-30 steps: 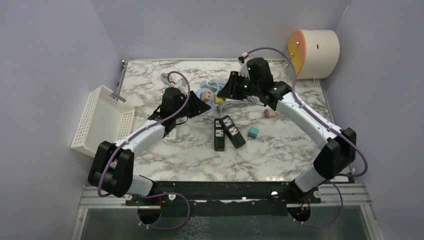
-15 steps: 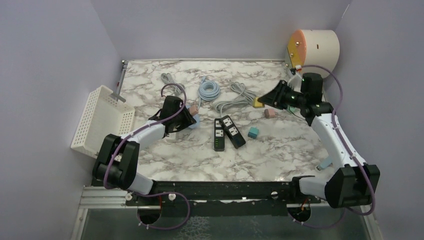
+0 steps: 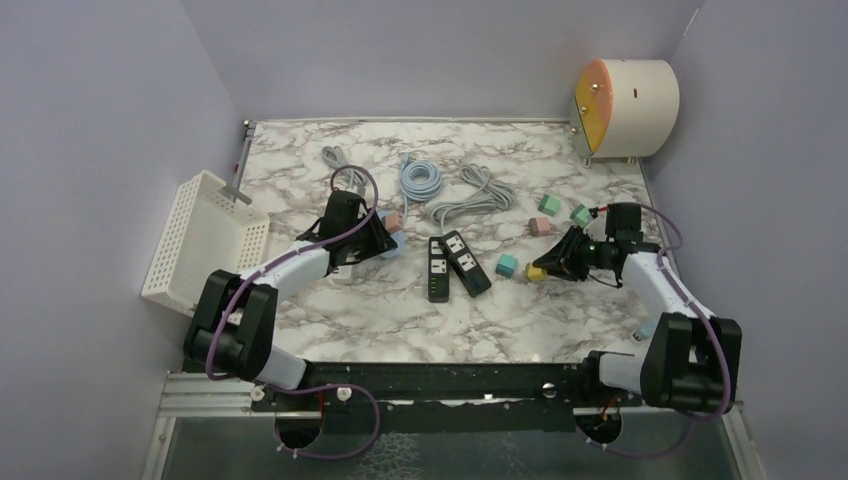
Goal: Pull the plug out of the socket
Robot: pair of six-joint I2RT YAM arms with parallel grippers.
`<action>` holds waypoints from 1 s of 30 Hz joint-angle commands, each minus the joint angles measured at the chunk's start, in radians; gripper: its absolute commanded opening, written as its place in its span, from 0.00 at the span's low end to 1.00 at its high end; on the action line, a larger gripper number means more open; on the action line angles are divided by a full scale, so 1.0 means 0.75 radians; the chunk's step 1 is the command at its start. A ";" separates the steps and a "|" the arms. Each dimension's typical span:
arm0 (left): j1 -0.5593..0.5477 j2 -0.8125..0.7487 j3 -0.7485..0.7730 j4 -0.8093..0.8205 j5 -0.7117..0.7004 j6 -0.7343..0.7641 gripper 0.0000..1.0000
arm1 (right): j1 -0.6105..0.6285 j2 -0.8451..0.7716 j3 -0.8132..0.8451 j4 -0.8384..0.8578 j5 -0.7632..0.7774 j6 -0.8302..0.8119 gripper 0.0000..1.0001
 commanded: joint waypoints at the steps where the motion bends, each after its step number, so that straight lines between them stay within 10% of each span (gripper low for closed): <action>1: -0.006 -0.082 0.047 0.064 0.062 0.072 0.00 | -0.006 0.120 -0.003 -0.068 0.119 -0.102 0.01; 13: -0.006 -0.091 0.068 0.090 0.108 0.071 0.00 | -0.006 0.139 0.023 -0.090 0.223 -0.084 0.62; 21: -0.055 -0.089 0.090 0.088 0.087 0.070 0.00 | 0.086 -0.113 0.261 -0.005 0.277 -0.013 0.68; 30: -0.113 -0.100 0.123 0.084 0.015 0.045 0.00 | 0.594 0.163 0.621 0.165 0.307 0.196 0.68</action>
